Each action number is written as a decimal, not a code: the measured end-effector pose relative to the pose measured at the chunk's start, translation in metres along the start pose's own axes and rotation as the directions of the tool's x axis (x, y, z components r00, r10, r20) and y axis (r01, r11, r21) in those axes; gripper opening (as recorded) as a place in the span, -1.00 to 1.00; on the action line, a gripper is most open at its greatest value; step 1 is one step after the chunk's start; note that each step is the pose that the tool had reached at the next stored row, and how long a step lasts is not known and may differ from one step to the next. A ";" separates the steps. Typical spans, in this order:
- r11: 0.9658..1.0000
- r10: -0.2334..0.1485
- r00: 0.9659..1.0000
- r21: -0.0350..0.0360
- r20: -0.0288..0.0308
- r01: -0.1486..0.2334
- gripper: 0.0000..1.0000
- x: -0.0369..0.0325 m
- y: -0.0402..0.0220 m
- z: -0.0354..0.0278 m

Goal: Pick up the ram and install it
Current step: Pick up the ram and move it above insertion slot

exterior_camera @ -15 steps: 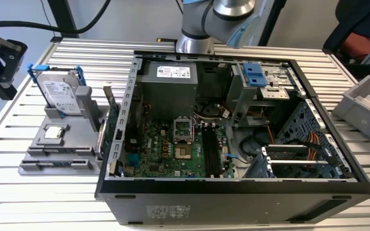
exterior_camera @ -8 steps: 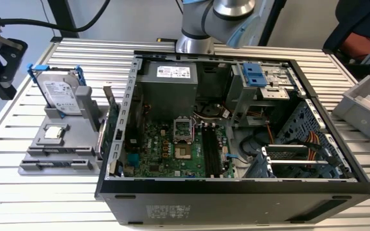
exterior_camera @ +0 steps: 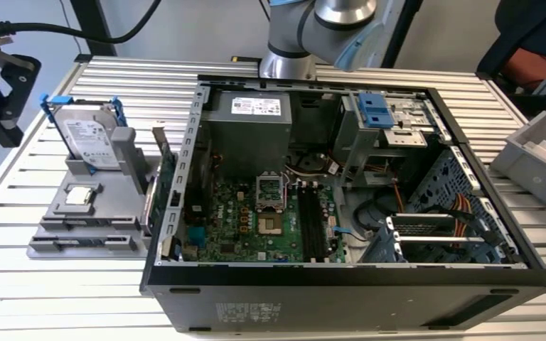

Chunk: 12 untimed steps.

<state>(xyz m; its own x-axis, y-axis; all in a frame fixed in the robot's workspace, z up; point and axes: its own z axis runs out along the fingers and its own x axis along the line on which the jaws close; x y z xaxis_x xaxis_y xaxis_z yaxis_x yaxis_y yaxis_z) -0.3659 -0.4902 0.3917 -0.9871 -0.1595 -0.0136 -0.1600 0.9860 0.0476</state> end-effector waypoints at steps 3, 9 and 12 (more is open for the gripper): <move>0.999 -0.040 0.999 0.000 -0.002 0.040 -1.00 0.0000 0.0001 0.0000; 0.992 -0.126 0.992 -0.001 -0.006 0.126 -1.00 0.0000 0.0003 0.0000; 0.986 -0.168 0.986 -0.001 -0.008 0.168 -1.00 0.0000 0.0003 0.0000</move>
<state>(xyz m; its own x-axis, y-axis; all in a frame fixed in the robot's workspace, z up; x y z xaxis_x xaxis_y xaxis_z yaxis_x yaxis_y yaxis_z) -0.3659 -0.4900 0.3917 -0.9461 -0.3237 -0.0132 -0.3240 0.9449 0.0461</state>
